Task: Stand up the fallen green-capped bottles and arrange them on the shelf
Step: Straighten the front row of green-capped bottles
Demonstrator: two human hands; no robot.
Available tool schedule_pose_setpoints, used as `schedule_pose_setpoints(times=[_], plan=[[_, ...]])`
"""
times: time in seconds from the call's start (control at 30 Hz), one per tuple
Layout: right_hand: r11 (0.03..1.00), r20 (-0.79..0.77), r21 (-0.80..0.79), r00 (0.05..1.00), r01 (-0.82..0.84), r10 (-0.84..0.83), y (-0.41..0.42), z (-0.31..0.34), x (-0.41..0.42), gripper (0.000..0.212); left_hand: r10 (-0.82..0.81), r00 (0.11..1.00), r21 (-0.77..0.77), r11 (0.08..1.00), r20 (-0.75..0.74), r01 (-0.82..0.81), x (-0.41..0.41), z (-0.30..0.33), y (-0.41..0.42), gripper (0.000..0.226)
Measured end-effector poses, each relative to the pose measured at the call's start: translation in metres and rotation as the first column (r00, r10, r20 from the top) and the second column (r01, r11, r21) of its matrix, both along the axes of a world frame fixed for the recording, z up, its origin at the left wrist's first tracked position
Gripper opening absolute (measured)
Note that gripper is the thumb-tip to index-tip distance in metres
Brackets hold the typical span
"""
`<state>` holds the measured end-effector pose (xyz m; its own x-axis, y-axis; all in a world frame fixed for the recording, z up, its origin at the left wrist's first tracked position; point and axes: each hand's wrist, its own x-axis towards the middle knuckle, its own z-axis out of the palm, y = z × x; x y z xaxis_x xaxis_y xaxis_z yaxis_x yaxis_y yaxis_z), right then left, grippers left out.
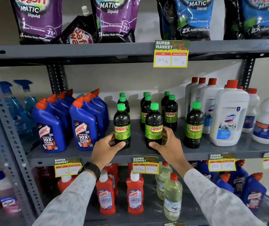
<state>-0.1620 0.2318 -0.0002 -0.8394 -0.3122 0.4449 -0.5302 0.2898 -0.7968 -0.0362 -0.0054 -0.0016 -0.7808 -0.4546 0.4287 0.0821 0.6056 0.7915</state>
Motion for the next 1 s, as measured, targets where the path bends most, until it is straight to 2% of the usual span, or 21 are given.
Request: schedule_pose_setpoints(times=[0.13,0.2,0.3,0.4,0.47,0.53,0.67,0.73,1.0], plan=[[1.0,-0.023,-0.02,1.0,-0.011,0.01,0.003,-0.002,0.002,0.095,0.018,1.0,-0.02,1.0,-0.024,-0.019,0.004,0.001,0.002,0.07],[0.998,-0.014,-0.055,1.0,-0.019,0.018,0.008,-0.006,0.004,0.094,0.102,0.995,-0.205,0.973,-0.012,-0.102,0.008,-0.008,0.003,0.068],[0.989,-0.039,-0.148,0.999,0.02,-0.026,0.024,-0.015,0.012,0.075,0.31,0.95,-0.542,0.793,-0.031,-0.277,0.018,-0.029,0.009,0.064],[0.927,-0.195,-0.322,0.945,0.191,-0.262,0.05,-0.023,0.015,0.051,0.364,0.931,-0.674,0.678,-0.038,-0.293,0.018,-0.04,0.011,0.066],[0.877,-0.209,-0.361,0.889,0.316,-0.407,0.066,-0.02,0.004,0.052,0.392,0.919,-0.695,0.652,-0.034,-0.304,0.016,-0.04,0.011,0.063],[0.88,-0.153,-0.252,0.881,0.403,-0.447,0.08,-0.011,-0.013,0.062,0.406,0.914,-0.706,0.641,-0.024,-0.303,0.016,-0.04,0.012,0.059],[0.955,0.014,-0.067,0.957,0.289,-0.289,0.099,0.003,-0.037,0.08,0.407,0.913,-0.712,0.64,-0.007,-0.291,0.018,-0.041,0.012,0.056],[0.969,0.047,-0.028,0.968,0.246,-0.245,0.105,0.006,-0.041,0.08,0.412,0.911,-0.713,0.638,-0.003,-0.291,0.017,-0.04,0.013,0.056],[0.966,0.063,0.007,0.964,0.26,-0.26,0.106,0.009,-0.045,0.071,0.413,0.911,-0.716,0.639,0.012,-0.281,0.016,-0.04,0.014,0.056]])
